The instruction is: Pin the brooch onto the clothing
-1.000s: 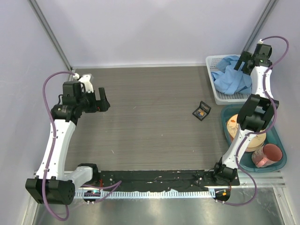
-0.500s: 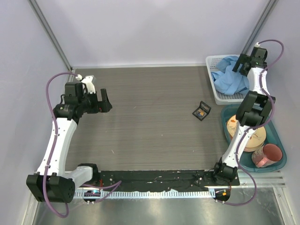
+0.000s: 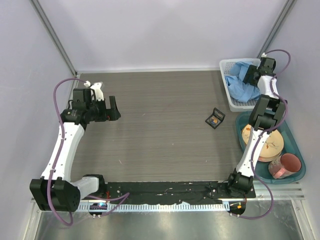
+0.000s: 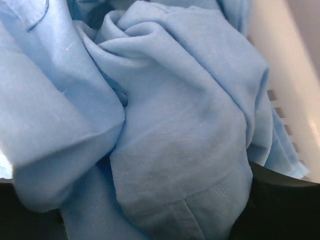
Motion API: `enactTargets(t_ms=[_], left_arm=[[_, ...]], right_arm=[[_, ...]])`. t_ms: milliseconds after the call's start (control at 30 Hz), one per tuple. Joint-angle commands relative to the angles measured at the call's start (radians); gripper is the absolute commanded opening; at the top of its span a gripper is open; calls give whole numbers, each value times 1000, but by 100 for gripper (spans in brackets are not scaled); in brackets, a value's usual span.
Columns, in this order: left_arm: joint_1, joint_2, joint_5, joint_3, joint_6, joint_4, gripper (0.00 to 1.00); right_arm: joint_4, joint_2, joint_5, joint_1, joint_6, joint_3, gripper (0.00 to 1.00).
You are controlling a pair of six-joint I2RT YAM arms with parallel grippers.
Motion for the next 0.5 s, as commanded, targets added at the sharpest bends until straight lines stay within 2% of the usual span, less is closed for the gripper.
enactTargets(t_ms=[0,67,100,200,467], left_arm=[[3,1,10,22,14,45,100],[3,-8,14,27,14,50,100],[3,-14,14,27,14,54,100],[3,-44,14,25,8,62,100],[3,-99,14,34,4,40,100]], right_arm=[[-12,-5,-119,16,-39,45,63],[-22,-57,-145,16,-76,48,42],[-25,-80,-152,16,-85,48,28],[-28,-179,-156,16,-119,48,1],[1,-399,-212,16,-78,114,1]])
